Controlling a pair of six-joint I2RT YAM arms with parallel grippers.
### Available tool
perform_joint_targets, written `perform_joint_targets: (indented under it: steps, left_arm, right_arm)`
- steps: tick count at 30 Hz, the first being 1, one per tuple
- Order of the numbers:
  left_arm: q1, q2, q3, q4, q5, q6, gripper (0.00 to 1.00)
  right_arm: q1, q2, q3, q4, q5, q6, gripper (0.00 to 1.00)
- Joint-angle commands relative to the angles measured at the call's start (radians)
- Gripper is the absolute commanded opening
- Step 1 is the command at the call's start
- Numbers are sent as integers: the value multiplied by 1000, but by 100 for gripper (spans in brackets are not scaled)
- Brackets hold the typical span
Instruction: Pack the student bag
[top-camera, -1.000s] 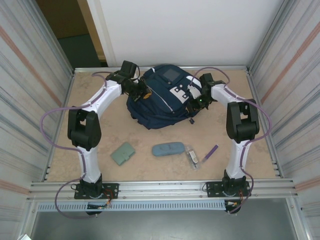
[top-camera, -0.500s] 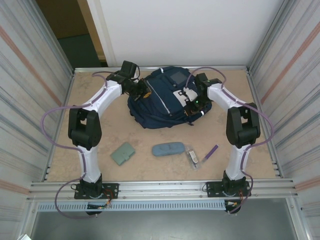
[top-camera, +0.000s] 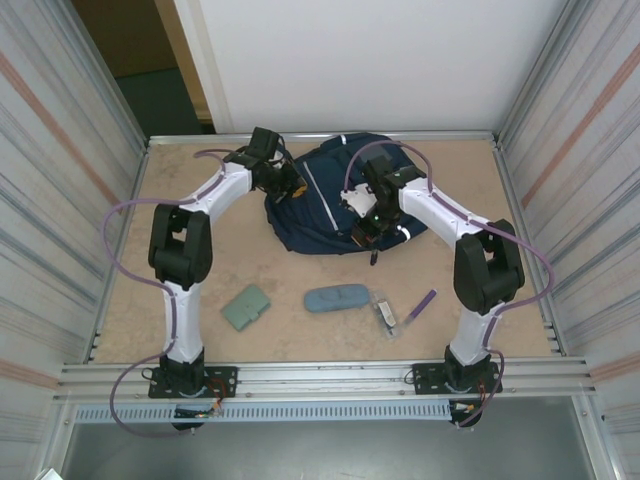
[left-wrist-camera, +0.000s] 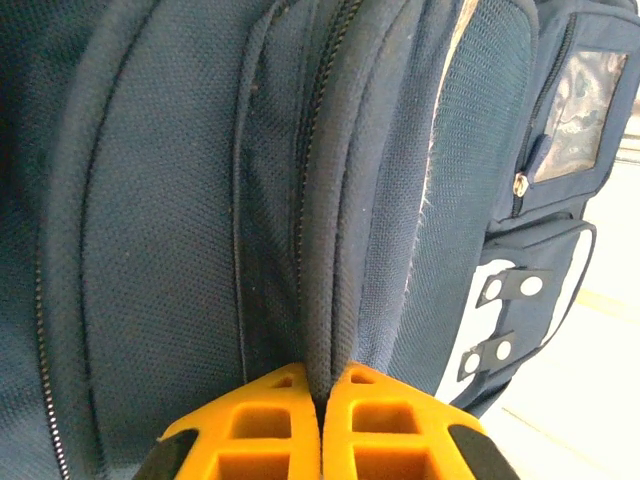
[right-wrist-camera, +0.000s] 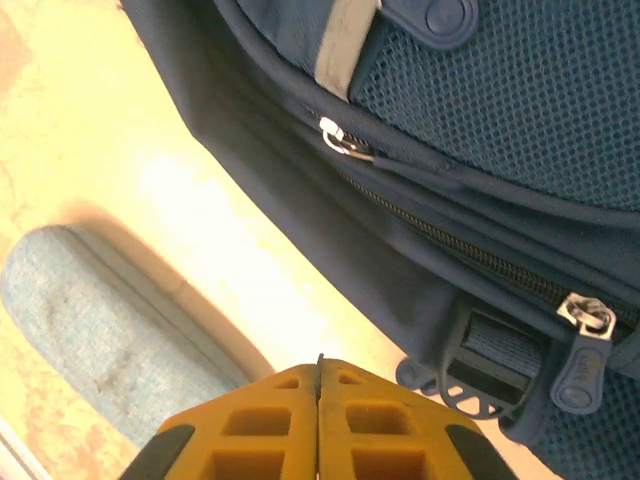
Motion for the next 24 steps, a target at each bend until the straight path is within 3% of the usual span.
perform_joint_targets:
  steps: [1, 5, 11, 16, 24]
  left_arm:
    - [14, 28, 32, 68, 5, -7, 0]
    - [35, 36, 14, 71, 75, 20, 0]
    - [35, 7, -57, 62, 166, 51, 0]
    - [30, -46, -84, 28, 214, 82, 0]
    - [31, -87, -75, -42, 278, 170, 0]
  right_arm:
    - [-54, -42, -24, 54, 4, 102, 23]
    - [-199, -122, -102, 139, -49, 299, 46]
    - [-329, -179, -268, 321, -110, 428, 61]
    - [-335, -233, -377, 442, -46, 477, 63]
    - [-351, -182, -407, 462, -171, 501, 63]
